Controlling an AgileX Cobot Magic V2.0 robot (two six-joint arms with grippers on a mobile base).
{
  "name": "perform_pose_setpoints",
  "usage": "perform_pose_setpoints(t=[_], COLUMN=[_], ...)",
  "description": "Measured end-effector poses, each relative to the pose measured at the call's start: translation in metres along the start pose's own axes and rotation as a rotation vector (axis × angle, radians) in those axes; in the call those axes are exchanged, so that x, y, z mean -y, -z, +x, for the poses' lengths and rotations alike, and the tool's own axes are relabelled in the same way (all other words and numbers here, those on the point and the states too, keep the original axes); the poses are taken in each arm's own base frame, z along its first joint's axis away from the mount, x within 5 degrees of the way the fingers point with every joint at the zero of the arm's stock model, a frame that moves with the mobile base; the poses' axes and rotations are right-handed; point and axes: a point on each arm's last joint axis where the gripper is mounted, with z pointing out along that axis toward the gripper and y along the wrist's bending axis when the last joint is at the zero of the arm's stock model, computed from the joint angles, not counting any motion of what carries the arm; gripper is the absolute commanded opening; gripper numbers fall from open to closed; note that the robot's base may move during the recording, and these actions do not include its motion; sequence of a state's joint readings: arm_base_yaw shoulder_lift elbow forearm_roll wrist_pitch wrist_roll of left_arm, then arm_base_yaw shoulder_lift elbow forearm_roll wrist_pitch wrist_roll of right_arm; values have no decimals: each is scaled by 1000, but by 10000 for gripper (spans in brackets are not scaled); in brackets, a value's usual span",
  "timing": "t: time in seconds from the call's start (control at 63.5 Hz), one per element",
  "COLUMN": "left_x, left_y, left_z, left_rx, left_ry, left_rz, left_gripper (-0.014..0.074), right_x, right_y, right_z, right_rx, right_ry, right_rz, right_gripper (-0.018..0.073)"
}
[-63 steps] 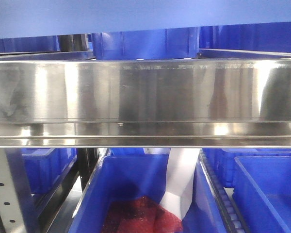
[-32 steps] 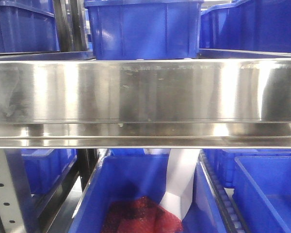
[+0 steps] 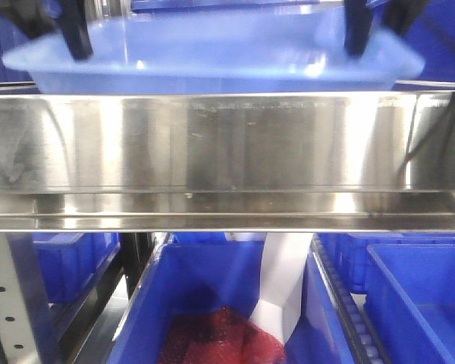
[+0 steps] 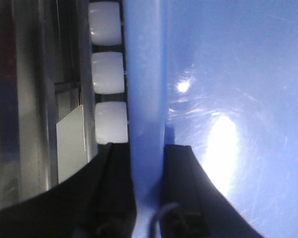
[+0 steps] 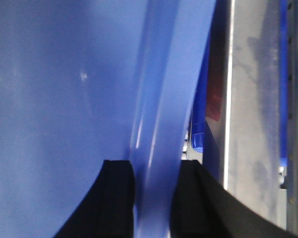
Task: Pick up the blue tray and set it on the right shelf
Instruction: 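Lower the tray onto the upper shelf lane with both grippers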
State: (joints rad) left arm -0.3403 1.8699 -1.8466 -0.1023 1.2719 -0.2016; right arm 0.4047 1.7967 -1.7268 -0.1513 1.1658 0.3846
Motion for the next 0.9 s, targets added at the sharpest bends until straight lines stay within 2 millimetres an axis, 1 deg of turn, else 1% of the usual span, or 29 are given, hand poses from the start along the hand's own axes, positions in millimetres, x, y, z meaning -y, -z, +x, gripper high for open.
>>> perform_pose_setpoints(t=[0.063, 0.11, 0.158, 0.284, 0.299, 0.347, 0.362, 0.378, 0.426, 0.489, 0.678, 0.741, 0.835, 0.898], left_x=[-1, -1, -2, -2, -2, 0, 1, 2, 3, 4, 6, 7, 7, 8], left_y=[-6, -9, -12, -15, -15, -15, -15, -15, -15, -15, -15, -14, -5, 3], left_z=[-1, -1, -2, -2, -2, -3, -2, -3, -3, -3, -3, -3, -2, -1], left_rx=[-12, -18, -25, -31, -30, -27, -29, -26, -25, -25, -22, -16, 2, 19], left_ry=[0, -7, -12, -35, -36, -36, -35, -35, -31, -31, -30, -30, -32, -35], left_rz=[-5, -7, -9, -8, -4, 11, 19, 25, 37, 46, 57, 61, 65, 69], left_gripper=[-27, 15, 75, 312, 354, 430, 441, 470, 514, 541, 540, 540, 533, 500], right_x=[-1, -1, -1, 0, -1, -3, -3, -4, -6, -7, -8, -7, -5, -3], right_y=[-4, -4, -4, -4, -4, -4, -4, -3, -3, -3, 0, 5, 19, 29], right_z=[0, 0, 0, -1, -1, 0, 0, 0, 1, 2, 2, 2, 3, 3], right_rx=[-7, -7, -7, -5, -6, -10, -11, -11, -16, -19, -13, -2, 27, 50], right_ry=[1, 1, 1, 25, 27, 31, 28, 30, 32, 33, 34, 32, 29, 26], right_rz=[2, 2, 2, 5, 2, -8, -12, -18, -30, -36, -44, -49, -58, -66], right_gripper=[92, 153, 243, 502, 547, 630, 640, 648, 633, 632, 632, 632, 632, 631])
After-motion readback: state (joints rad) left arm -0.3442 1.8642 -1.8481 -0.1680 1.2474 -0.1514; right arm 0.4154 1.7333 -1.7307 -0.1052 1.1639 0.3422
